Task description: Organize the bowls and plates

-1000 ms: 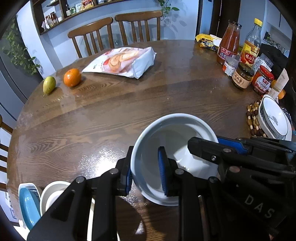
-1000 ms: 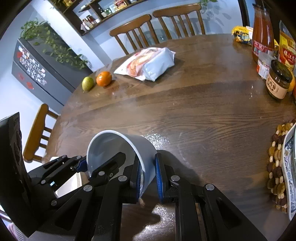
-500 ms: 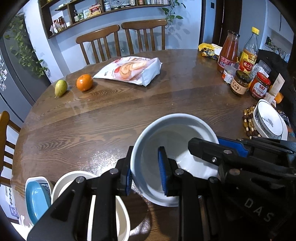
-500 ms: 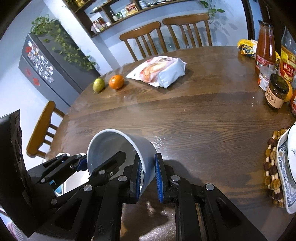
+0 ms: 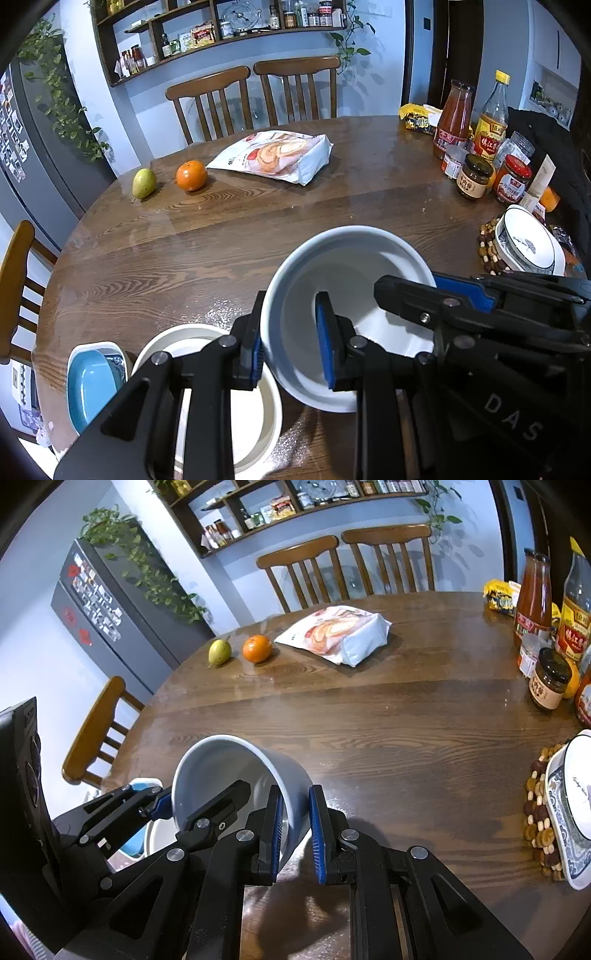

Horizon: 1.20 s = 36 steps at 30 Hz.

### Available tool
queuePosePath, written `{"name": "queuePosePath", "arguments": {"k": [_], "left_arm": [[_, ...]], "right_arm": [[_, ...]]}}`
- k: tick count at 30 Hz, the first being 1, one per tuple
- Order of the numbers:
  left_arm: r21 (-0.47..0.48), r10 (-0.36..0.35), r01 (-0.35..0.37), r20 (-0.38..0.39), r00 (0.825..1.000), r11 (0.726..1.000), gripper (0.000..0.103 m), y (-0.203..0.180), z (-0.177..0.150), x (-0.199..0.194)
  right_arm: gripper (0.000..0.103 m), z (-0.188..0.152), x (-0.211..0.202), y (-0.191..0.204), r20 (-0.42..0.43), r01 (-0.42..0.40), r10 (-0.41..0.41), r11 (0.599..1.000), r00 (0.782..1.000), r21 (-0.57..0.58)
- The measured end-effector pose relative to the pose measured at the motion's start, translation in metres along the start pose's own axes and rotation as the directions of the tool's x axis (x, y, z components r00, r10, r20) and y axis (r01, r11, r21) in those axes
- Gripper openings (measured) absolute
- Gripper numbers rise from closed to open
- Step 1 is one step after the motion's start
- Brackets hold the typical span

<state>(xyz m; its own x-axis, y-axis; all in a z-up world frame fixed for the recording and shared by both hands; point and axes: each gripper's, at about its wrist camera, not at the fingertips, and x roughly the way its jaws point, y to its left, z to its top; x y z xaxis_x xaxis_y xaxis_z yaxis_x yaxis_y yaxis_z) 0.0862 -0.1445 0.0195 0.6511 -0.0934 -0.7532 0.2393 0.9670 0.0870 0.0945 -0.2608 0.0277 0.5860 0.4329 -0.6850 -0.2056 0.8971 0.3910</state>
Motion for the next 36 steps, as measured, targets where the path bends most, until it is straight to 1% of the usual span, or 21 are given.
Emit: {"name": "queuePosePath", "arguments": {"k": [17, 36], "left_arm": [[0.008, -0.032, 0.031, 0.042, 0.999, 0.999, 0.022, 0.011, -0.009, -0.023], [0.004, -0.042, 0.042, 0.063, 0.997, 0.999, 0.022, 0.031, -0.015, -0.039]], "right_arm": [[0.017, -0.009, -0.019, 0.024, 0.036, 0.038, -0.037, 0.999, 0.999, -0.005], [0.017, -0.012, -0.023, 0.05, 0.051, 0.05, -0.049, 0.999, 0.997, -0.015]]}}
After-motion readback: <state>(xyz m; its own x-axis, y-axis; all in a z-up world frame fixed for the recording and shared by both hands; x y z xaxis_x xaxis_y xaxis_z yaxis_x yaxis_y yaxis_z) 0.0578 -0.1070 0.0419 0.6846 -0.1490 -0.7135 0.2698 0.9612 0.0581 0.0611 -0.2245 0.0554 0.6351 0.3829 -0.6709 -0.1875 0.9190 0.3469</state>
